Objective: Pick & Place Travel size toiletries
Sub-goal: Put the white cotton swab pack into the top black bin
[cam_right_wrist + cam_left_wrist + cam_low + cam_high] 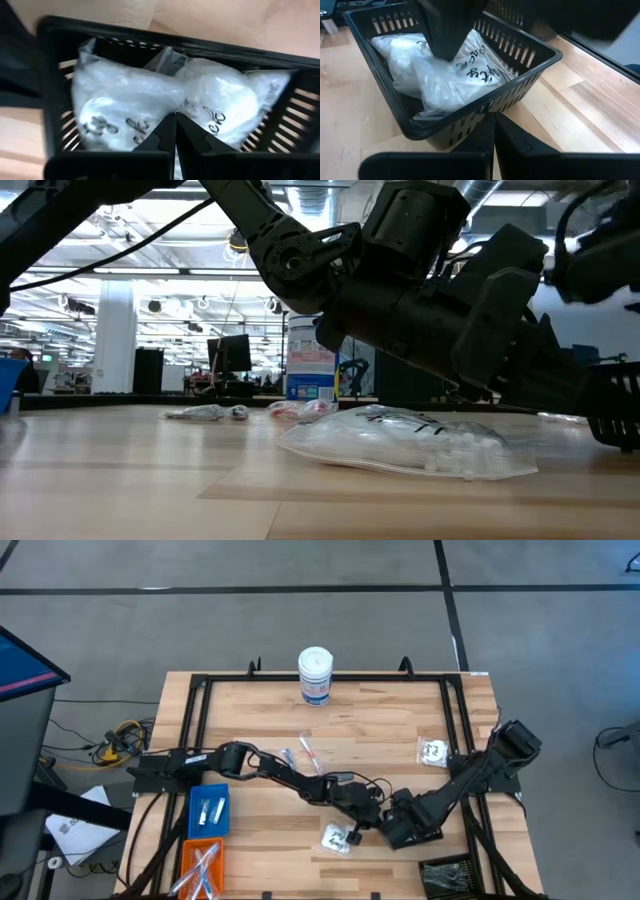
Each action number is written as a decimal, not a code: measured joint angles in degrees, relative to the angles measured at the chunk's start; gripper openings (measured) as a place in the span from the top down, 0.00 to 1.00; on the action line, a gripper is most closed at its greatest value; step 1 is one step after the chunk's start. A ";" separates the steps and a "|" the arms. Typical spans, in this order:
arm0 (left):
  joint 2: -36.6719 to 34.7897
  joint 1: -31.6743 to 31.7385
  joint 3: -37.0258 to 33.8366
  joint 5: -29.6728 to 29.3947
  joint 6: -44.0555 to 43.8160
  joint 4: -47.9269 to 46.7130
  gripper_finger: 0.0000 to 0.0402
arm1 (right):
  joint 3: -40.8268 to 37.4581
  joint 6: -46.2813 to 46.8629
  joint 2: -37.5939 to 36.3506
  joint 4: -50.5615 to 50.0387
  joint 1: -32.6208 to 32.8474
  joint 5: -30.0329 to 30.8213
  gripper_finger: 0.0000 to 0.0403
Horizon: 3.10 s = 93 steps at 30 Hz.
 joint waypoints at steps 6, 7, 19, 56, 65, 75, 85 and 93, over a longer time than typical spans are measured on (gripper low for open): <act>0.00 0.00 0.00 -0.02 0.00 0.00 1.00 | 7.33 0.54 0.01 -10.36 0.63 4.52 1.00; 0.00 0.00 0.00 -0.04 0.00 0.01 1.00 | 8.44 0.57 -0.01 -11.32 0.63 5.44 1.00; 0.00 0.11 -0.04 0.28 -0.04 -0.04 1.00 | 9.44 -6.74 4.34 -6.03 -2.74 6.23 1.00; -1.01 0.00 -0.04 2.29 1.31 -6.09 1.00 | 34.99 -14.61 4.71 -34.43 2.22 38.43 1.00; -9.34 0.00 -7.35 -7.64 4.34 -8.26 1.00 | 34.90 -25.33 4.12 -34.14 -0.98 39.87 1.00; -18.24 0.02 -20.96 -14.99 3.26 3.02 1.00 | 34.90 -28.43 3.99 -34.26 -4.66 42.33 1.00; -20.02 0.28 -25.86 -18.80 -0.57 8.13 1.00 | 22.08 -24.28 -6.16 -34.25 -7.09 43.28 1.00; -20.00 0.28 -26.12 -18.83 -0.82 8.71 1.00 | 1.86 -4.97 -19.40 -34.02 -7.66 40.26 1.00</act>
